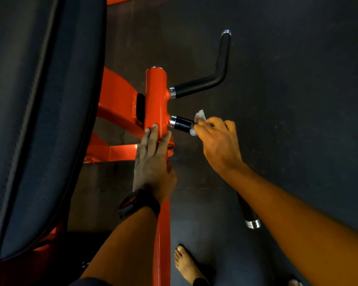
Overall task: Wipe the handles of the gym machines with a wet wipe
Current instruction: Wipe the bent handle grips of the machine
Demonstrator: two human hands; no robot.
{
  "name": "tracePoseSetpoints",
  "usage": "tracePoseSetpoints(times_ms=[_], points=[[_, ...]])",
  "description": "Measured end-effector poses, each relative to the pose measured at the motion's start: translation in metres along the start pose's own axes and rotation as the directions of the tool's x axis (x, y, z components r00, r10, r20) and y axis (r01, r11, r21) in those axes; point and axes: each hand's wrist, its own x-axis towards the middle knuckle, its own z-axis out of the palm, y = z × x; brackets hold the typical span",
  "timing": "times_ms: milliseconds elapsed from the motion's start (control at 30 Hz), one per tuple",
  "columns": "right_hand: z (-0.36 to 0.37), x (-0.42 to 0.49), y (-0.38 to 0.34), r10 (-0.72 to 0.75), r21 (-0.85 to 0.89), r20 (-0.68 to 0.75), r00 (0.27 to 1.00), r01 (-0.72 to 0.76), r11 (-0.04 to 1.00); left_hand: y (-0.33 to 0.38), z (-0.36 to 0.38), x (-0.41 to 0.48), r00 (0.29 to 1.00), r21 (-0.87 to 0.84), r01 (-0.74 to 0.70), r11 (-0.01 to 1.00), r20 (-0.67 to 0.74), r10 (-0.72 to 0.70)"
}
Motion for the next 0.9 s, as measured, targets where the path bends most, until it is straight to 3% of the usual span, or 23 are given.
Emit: tracePoseSetpoints(times_ms=[167, 233, 333, 500, 633, 733, 833, 900], points=[[-0.007, -0.027, -0.010, 0.304, 0.036, 0.037, 0.952, -0.306, 0.951, 0.000, 0.000, 0.000, 1.000, -0.009, -0.003, 1.000, -0.002, 0.003], [-0.009, -0.004, -0.016, 0.322, 0.017, 0.083, 0.943, -0.324, 0.946, 0.000, 0.000, 0.000, 1.000, -0.005, -0.006, 1.000, -0.005, 0.006], [-0.008, 0.023, -0.019, 0.334, 0.027, 0.272, 0.902, -0.354, 0.935, 0.000, -0.001, 0.000, 1.000, -0.012, -0.003, 1.000, 0.001, 0.003], [-0.012, 0.012, -0.008, 0.325, 0.162, 0.281, 0.903, -0.379, 0.911, 0.000, -0.002, 0.000, 1.000, -0.017, 0.002, 1.000, 0.001, -0.002], [0.000, 0.052, -0.015, 0.341, 0.216, 0.442, 0.830, -0.467, 0.857, -0.001, -0.001, 0.000, 1.000, -0.017, -0.010, 1.000, -0.004, 0.009], [-0.008, 0.037, 0.007, 0.323, 0.188, 0.451, 0.832, -0.442, 0.877, 0.000, -0.002, 0.000, 1.000, -0.033, -0.008, 0.999, -0.004, 0.007], [-0.017, 0.022, 0.022, 0.455, 0.095, 0.477, 0.752, -0.559, 0.824, -0.002, 0.000, 0.000, 1.000, -0.016, -0.010, 1.000, -0.012, 0.010], [-0.017, 0.032, 0.016, 0.433, 0.146, 0.505, 0.747, -0.568, 0.810, -0.002, 0.001, 0.000, 1.000, -0.019, -0.014, 1.000, -0.024, 0.013]])
